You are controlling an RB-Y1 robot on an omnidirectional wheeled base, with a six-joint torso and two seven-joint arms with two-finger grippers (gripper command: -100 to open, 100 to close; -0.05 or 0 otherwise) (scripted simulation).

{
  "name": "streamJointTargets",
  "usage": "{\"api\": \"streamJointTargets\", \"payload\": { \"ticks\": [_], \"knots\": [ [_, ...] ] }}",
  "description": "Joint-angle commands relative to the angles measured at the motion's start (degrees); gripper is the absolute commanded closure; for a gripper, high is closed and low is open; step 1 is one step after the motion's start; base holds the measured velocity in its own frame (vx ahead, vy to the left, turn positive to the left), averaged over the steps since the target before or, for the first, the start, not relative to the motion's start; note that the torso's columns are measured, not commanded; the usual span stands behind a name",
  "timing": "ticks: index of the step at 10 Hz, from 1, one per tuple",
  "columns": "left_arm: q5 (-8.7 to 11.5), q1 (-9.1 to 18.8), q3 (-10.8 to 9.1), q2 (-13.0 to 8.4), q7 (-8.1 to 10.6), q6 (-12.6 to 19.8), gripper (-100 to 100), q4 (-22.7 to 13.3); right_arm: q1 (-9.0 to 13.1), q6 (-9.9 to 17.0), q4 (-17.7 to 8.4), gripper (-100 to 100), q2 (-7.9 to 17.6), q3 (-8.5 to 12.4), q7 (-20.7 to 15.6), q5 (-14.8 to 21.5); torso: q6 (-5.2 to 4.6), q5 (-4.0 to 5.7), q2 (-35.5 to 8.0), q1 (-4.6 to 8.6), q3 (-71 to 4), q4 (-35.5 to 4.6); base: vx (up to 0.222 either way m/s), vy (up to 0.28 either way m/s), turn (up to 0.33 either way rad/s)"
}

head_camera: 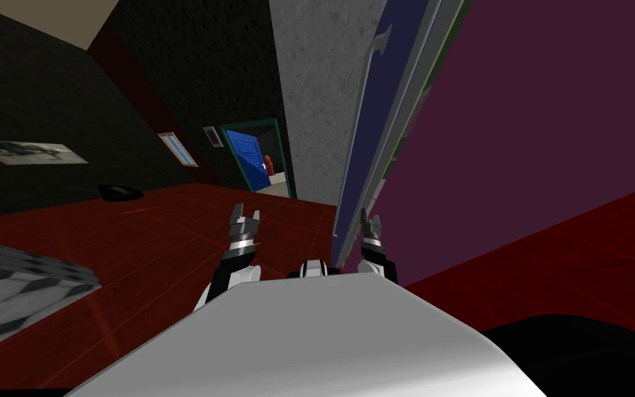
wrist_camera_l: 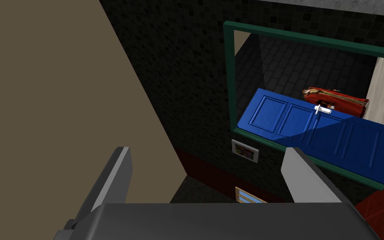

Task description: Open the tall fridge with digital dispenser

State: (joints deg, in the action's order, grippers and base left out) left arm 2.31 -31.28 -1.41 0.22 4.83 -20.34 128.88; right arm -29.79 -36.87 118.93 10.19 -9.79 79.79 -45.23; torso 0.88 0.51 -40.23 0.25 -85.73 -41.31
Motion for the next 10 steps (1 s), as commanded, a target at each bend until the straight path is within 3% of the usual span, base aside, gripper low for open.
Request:
{"api": "streamJointTargets", "payload": {
  "ticks": [1, 2, 8, 10],
  "knots": [
    [0.0, 0.0, 0.00, 0.0, 0.00, 0.0, 0, 0.0, -0.1, 0.9, -1.4, -100, -0.5, -0.9, 3.1, -2.1, 0.20, 0.07, 0.2, -0.02, -0.1, 0.1, -0.017, -0.009, 0.091],
    [0.0, 0.0, 0.00, 0.0, 0.00, 0.0, 0, 0.0, 0.0, 0.5, -2.1, -100, -1.0, -1.2, 5.1, -3.5, 0.06, 0.05, 0.2, 0.04, -0.1, 0.1, -0.008, -0.005, 0.147],
    [0.0, 0.0, 0.00, 0.0, 0.00, 0.0, 0, 0.0, 0.0, 0.1, -2.8, -100, -1.6, -1.4, 7.3, -4.9, 0.37, 0.14, 0.5, 0.08, -0.3, 0.2, -0.007, -0.002, 0.046],
    [0.0, 0.0, 0.00, 0.0, 0.00, 0.0, 0, 0.0, 0.1, -0.6, -3.9, -100, -3.2, -1.9, 10.8, -7.4, 0.51, 0.35, 0.8, 0.31, -0.4, 0.4, -0.016, -0.014, 0.164]
  ]
}}
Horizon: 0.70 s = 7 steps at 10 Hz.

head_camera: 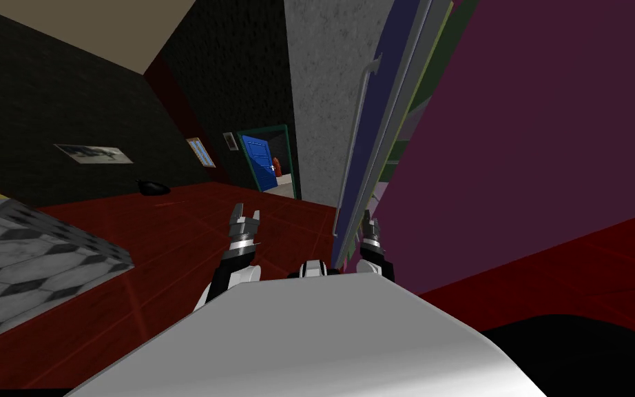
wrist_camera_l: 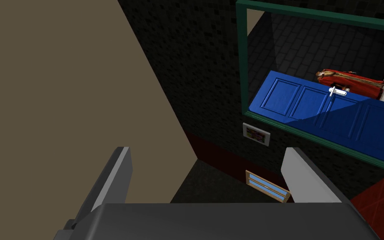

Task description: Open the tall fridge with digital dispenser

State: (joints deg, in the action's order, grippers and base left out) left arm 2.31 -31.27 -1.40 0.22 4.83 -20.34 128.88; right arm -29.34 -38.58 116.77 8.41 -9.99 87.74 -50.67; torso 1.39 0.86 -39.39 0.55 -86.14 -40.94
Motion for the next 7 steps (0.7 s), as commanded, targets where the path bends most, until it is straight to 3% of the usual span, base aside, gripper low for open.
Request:
{"api": "streamJointTargets", "payload": {
  "ticks": [1, 2, 4, 7],
  "knots": [
    [0.0, 0.0, 0.00, 0.0, 0.00, 0.0, 0, 0.0, -0.3, 0.8, -2.1, -100, -2.3, -1.9, 4.4, -3.1, 0.00, 0.04, 0.1, 0.05, -0.1, 0.1, -0.025, -0.014, 0.224],
    [0.0, 0.0, 0.00, 0.0, 0.00, 0.0, 0, 0.0, -0.3, 0.8, -2.1, -100, -2.3, -1.9, 4.7, -3.1, -0.05, -0.04, 0.2, 0.00, -0.1, 0.0, -0.013, 0.005, 0.110],
    [0.0, 0.0, -0.01, 0.0, 0.00, 0.0, 0, 0.0, -0.2, 0.3, -2.8, -100, -4.5, -2.2, 7.5, -4.9, -0.91, -0.60, -1.3, -0.25, 0.6, -0.8, 0.037, 0.003, 0.150],
    [0.0, 0.0, 0.00, 0.0, 0.00, 0.0, 0, 0.0, -0.2, -0.2, -3.3, -100, -8.3, -2.5, 9.9, -6.6, -1.46, -0.68, -2.7, -0.04, 1.5, -1.3, 0.018, 0.004, 0.118]
  ]
}}
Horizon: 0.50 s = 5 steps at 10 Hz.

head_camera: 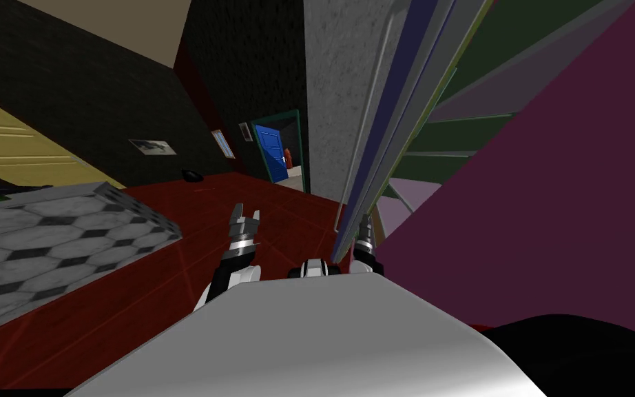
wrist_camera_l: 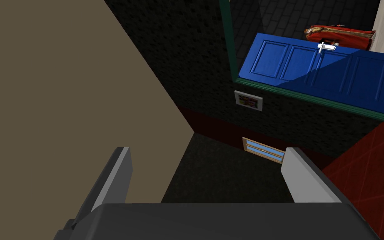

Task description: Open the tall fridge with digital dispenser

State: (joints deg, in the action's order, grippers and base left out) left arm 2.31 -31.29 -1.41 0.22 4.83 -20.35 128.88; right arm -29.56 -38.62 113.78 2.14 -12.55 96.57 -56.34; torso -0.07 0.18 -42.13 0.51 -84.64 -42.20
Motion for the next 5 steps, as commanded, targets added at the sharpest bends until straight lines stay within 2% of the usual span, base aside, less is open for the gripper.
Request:
{"api": "streamJointTargets", "payload": {
  "ticks": [1, 2, 3, 4, 5],
  "knots": [
    [0.0, 0.0, 0.00, 0.0, 0.00, 0.0, 0, 0.0, -0.1, -0.1, -0.1, -100, -1.2, 0.0, 0.7, -0.5, 0.04, -0.07, -0.2, -0.19, 0.1, -0.1, 0.002, -0.006, 0.010],
    [0.0, 0.0, 0.00, 0.0, 0.00, 0.0, 0, 0.0, 2.2, -3.0, -1.4, -100, -0.9, 0.0, -1.8, -2.9, 0.05, -0.15, -0.3, -0.42, 0.2, -0.1, -0.041, -0.073, 0.340],
    [0.0, 0.0, 0.00, 0.0, 0.00, 0.0, 0, 0.0, 2.2, -3.8, -1.4, -100, -0.9, 0.0, -1.8, -2.9, 0.13, -0.15, -0.3, -0.34, 0.2, -0.1, -0.073, -0.094, 0.251],
    [0.0, 0.0, -0.01, 0.0, 0.00, 0.0, 0, 0.0, 4.5, -6.0, -2.7, -100, -0.4, 0.1, -4.0, -5.1, 0.04, -0.15, -0.3, -0.39, 0.2, -0.1, -0.103, -0.098, 0.466],
    [0.0, 0.0, 0.00, 0.0, 0.00, 0.0, 0, 0.0, 4.5, -7.5, -2.7, -100, -0.4, 0.1, -4.4, -5.1, 0.11, -0.16, -0.3, -0.45, 0.2, -0.1, -0.083, -0.092, 0.194]
  ]
}}
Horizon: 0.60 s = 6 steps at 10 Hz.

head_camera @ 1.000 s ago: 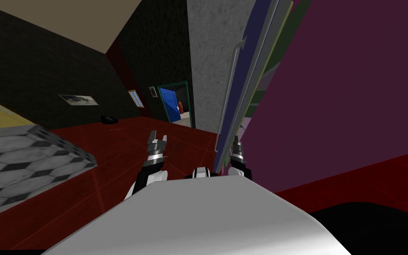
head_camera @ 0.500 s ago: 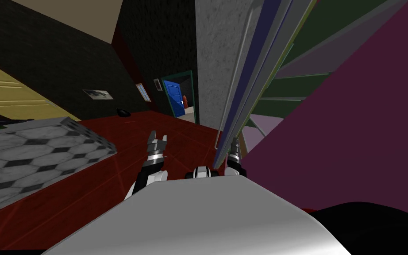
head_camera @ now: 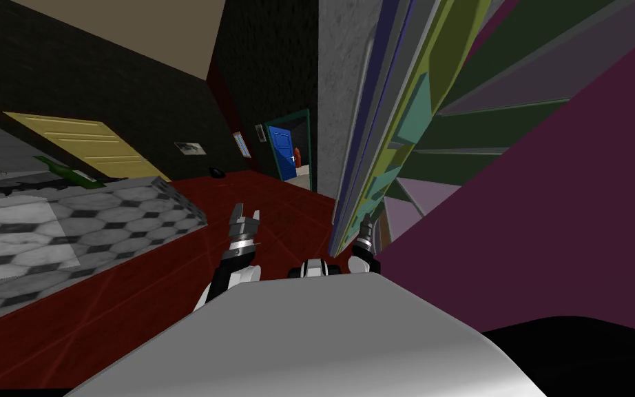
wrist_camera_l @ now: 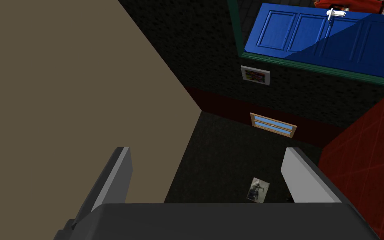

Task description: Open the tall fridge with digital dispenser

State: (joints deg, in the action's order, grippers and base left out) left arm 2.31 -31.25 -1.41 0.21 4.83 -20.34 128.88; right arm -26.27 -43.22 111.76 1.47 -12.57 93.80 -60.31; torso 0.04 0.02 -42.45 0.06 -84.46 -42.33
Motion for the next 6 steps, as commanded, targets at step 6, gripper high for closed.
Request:
{"api": "streamJointTargets", "payload": {
  "ticks": [6],
  "knots": [
    [0.0, 0.0, -0.01, 0.0, 0.00, 0.0, 0, 0.0, 8.1, -12.4, -4.7, -100, 1.8, 0.3, -9.6, -8.0, -0.09, -0.04, 0.3, -0.13, -0.2, 0.1, -0.073, -0.066, 0.241]
  ]
}}
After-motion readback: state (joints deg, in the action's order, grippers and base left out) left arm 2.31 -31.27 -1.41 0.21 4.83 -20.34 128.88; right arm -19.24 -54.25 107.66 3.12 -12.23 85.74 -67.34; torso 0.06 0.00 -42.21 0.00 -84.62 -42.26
